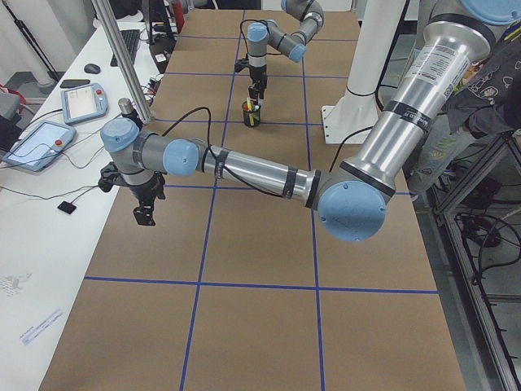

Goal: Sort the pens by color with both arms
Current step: 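Lower the right gripper and grasp the blue marker while the left arm approaches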

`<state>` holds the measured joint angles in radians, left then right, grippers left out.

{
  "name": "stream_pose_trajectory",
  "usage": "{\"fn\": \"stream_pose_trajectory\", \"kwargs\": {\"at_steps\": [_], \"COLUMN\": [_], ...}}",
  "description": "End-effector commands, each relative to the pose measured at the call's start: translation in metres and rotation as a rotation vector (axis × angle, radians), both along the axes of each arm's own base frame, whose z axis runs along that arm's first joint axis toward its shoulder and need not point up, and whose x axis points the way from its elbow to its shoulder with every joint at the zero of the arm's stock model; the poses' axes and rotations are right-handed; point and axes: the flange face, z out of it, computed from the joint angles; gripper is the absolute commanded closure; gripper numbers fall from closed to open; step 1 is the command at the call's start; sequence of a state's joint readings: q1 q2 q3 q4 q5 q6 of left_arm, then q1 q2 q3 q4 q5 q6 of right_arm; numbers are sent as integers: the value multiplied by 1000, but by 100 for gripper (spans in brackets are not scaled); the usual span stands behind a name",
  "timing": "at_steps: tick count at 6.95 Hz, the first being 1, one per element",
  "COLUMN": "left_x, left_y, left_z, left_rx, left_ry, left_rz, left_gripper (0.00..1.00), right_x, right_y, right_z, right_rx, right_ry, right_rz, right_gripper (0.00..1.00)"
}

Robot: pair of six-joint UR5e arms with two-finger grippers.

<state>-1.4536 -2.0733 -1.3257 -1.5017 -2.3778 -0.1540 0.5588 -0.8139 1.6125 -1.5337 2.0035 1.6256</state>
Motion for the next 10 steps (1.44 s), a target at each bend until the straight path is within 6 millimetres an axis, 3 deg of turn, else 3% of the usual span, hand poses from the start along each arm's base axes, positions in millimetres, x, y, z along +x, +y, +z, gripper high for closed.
{"fn": "stream_pose_trajectory", "kwargs": {"at_steps": [1, 3, 5, 7, 9, 10], "left_x": [55, 119, 209, 270, 313, 322], "left_y": [9, 31, 80, 108, 129, 132], "left_z": [-43, -105, -170, -200, -225, -239], "left_rx": [-85, -161, -185, -210, -263, -266], "left_ry": [85, 122, 184, 295, 325, 335], "left_rz": [-43, -96, -64, -84, -67, -60], "left_gripper": [0, 0, 0, 0, 0, 0], "right_x": [0, -1, -4, -4, -4, -4], "right_y": [-1, -1, 5, 5, 8, 8], "right_z": [-11, -15, -8, -11, -10, -11], "right_rx": [7, 10, 2, 1, 2, 3], "right_ry": [-6, -9, -1, -9, -9, -12], "right_rz": [5, 3, -4, -4, -9, -10], "right_gripper": [46, 55, 55, 61, 70, 74]}}
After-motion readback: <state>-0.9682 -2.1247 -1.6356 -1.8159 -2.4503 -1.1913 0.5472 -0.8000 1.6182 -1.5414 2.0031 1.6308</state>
